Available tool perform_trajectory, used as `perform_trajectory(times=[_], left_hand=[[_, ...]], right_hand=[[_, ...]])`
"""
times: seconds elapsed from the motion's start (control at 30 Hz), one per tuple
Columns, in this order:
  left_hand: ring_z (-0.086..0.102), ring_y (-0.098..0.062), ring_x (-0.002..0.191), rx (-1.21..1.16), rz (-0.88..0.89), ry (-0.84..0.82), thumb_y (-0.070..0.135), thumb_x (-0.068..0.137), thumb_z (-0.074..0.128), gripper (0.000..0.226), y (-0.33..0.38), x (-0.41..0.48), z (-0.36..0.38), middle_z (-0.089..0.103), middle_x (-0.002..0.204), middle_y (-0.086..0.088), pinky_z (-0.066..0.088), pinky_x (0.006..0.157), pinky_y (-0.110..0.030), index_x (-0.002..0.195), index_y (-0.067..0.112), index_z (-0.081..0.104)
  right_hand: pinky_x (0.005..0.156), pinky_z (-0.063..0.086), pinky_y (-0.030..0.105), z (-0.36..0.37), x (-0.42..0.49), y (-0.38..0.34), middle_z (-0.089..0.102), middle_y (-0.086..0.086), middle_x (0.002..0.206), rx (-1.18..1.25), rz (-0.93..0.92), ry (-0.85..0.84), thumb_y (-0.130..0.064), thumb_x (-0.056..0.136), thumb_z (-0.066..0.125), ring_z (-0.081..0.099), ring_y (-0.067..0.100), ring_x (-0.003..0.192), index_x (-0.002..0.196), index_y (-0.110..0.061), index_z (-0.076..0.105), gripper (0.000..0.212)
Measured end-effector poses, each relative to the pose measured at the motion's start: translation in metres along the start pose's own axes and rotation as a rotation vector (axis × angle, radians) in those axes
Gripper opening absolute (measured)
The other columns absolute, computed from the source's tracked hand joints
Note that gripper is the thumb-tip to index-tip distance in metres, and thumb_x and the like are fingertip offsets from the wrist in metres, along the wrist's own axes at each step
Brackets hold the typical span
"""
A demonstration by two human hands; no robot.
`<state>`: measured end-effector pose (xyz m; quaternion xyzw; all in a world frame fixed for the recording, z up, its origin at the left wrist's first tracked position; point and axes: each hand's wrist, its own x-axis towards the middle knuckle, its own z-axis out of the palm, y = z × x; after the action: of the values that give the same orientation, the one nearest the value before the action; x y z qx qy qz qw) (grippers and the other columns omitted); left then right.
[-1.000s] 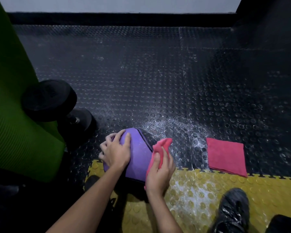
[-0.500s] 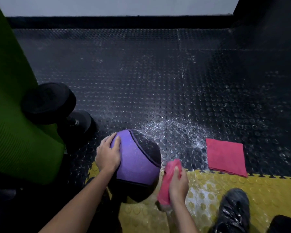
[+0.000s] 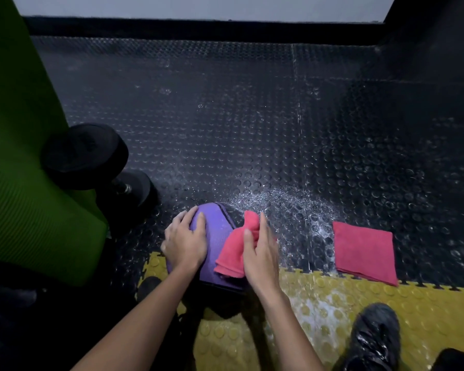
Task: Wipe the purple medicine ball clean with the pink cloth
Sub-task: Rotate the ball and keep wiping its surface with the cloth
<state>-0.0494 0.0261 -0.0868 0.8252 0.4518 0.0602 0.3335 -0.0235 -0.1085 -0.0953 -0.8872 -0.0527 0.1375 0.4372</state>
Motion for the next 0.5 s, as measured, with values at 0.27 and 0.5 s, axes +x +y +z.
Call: perform_trajectory(times=[0.27,0.5], left_hand=[[0.032,-0.019,0.133,0.038,-0.031,-0.01,0.047,0.095,0.038,0.041,0.008,-0.001,0.008,0.04,0.145,0.011,0.023,0.109,-0.046,0.133,0.037,0.048],[0.036,-0.021,0.131,-0.011,-0.018,-0.004,0.044,0.095,0.04,0.039,-0.003,0.001,-0.001,0.043,0.143,0.01,0.026,0.109,-0.046,0.132,0.036,0.051]], right_hand=[[0.107,0.025,0.026,0.006,0.005,-0.002,0.046,-0.012,0.136,0.105,-0.027,0.191,-0.033,0.093,0.044,0.039,0.013,0.128,0.13,-0.028,0.048,0.038],[0.109,0.023,0.025,0.014,-0.017,0.015,0.054,-0.007,0.13,-0.065,-0.558,0.128,-0.029,0.089,0.043,0.038,0.017,0.126,0.126,-0.027,0.052,0.038]])
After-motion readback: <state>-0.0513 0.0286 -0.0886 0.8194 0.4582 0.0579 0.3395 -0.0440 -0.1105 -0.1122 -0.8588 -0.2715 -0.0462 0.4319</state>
